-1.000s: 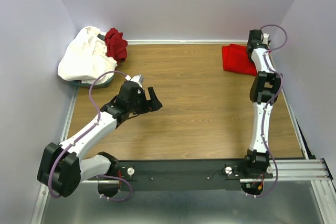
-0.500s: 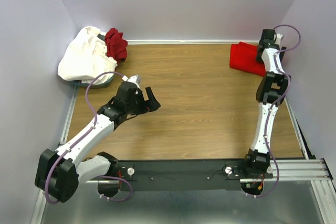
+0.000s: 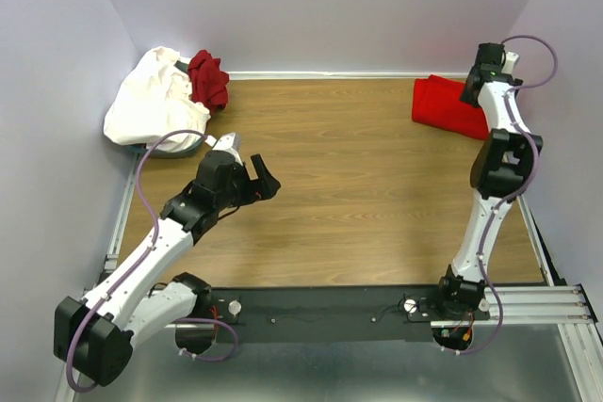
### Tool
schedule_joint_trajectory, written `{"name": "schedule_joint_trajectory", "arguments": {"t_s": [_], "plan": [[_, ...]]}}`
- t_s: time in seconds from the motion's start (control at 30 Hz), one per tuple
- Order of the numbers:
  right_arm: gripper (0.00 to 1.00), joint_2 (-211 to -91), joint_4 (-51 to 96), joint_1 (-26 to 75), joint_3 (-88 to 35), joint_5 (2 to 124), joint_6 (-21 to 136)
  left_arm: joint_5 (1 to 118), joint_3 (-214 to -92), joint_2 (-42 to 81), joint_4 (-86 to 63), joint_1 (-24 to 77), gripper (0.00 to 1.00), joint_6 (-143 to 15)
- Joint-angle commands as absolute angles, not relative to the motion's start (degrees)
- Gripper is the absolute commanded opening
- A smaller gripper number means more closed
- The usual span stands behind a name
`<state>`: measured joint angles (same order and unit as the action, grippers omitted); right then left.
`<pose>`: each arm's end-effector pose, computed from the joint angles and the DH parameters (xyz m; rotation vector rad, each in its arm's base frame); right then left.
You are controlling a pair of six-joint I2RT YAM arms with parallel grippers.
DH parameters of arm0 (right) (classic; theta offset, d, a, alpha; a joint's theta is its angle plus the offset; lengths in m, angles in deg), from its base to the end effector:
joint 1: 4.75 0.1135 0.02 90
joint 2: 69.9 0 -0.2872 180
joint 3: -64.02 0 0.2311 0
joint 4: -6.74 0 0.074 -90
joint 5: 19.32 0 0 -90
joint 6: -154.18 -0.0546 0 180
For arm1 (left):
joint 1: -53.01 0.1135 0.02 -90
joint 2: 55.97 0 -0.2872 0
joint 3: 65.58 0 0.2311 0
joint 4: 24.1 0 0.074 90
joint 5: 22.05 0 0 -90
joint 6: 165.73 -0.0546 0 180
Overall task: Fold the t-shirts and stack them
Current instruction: Neatly place the folded tshirt to the corner, then reset both grippers
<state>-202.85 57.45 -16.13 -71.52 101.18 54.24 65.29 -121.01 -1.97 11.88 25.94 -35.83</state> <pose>0.5115 -0.1312 0.2440 0.6737 2.2577 -0.6501 0.1663 -0.0879 0.2787 -0.2254 2.2523 -0.7001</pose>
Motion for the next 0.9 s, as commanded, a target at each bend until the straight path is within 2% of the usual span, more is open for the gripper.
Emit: {"name": "schedule_joint_trajectory", "arguments": {"t_s": [0.0, 0.1, 0.5, 0.67, 0.87], "plan": [[1.0, -190.86, 53.79, -14.6, -62.23, 97.67, 50.12, 70.92, -122.2, -5.78, 13.18, 26.2, 0.98, -36.62], [1.0, -183.67, 51.5, -11.88, -53.8, 90.74, 49.32, 73.74, -122.2, -7.72, 13.62, 26.2, 0.98, -36.79], [1.0, -154.03, 49.57, 3.84, -23.93, 75.26, 42.47, 79.19, -122.55, -12.2, 10.82, 26.2, 0.98, -38.72], [1.0, -144.02, 48.33, 10.97, -12.68, 73.58, 38.08, 80.34, -122.03, -12.64, 10.02, 26.29, 0.98, -40.22], [1.0, -138.9, 47.98, 15.81, -4.82, 74.02, 37.19, 81.66, -120.88, -13.96, 8.44, 26.29, 0.98, -40.93]]}}
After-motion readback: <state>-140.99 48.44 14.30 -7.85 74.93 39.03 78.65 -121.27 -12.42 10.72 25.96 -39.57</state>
